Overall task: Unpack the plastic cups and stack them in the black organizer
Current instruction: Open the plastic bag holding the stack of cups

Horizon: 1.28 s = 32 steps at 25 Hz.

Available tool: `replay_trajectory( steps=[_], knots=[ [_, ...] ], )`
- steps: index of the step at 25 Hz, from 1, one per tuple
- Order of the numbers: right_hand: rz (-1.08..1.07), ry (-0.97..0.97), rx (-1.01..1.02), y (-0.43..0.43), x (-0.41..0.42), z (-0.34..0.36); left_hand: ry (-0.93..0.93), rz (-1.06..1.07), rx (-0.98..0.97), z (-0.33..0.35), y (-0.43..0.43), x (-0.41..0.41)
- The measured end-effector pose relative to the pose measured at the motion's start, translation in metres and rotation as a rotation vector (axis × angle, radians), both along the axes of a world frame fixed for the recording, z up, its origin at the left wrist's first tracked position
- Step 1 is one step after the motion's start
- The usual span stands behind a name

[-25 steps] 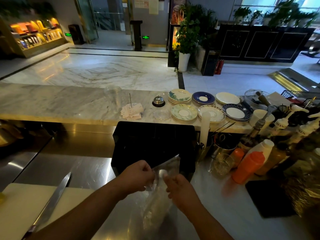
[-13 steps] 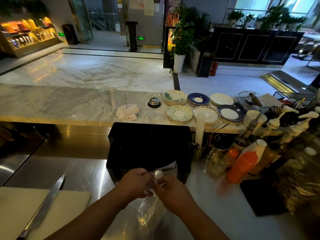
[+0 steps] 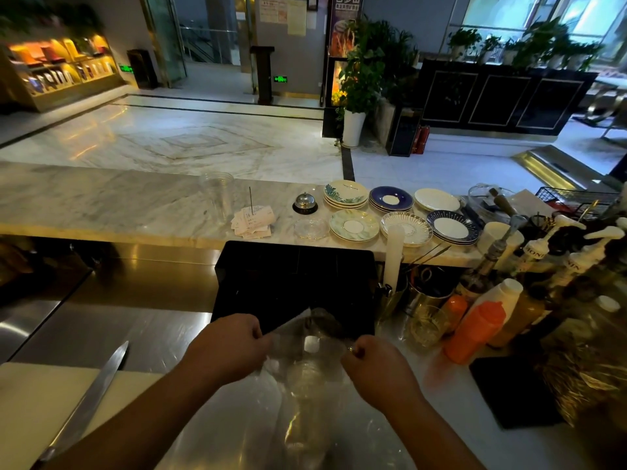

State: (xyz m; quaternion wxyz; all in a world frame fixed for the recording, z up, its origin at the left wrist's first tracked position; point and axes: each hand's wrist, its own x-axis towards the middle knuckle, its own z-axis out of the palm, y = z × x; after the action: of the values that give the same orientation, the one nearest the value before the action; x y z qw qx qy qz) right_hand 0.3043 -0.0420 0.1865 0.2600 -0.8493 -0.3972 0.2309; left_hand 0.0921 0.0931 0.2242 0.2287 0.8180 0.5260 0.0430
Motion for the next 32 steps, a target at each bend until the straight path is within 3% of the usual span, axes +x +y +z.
replay_trajectory(
  steps=[6,11,14,17,28,32],
  knots=[
    [0.12,0.116,-0.261,-0.024,-0.008,-0.003,0.002,-0.097,-0.311,-0.003,-0.031,-0.004],
    [0.164,0.186,-0.291,-0.03,0.002,0.004,0.005,-0.125,-0.219,-0.002,-0.024,-0.007],
    [0.192,0.062,-0.365,-0.033,-0.002,0.007,0.02,-0.064,-0.093,-0.004,-0.019,-0.009],
    [0.132,-0.109,-0.227,-0.021,-0.005,0.011,0.001,0.016,0.091,-0.007,-0.009,-0.004],
    [0.219,-0.186,-0.236,-0.007,-0.006,0.018,-0.048,-0.022,0.067,-0.014,-0.003,0.006],
    [0.26,-0.357,0.077,-0.004,-0.024,0.044,-0.114,-0.03,0.051,-0.018,-0.008,0.004]
  ],
)
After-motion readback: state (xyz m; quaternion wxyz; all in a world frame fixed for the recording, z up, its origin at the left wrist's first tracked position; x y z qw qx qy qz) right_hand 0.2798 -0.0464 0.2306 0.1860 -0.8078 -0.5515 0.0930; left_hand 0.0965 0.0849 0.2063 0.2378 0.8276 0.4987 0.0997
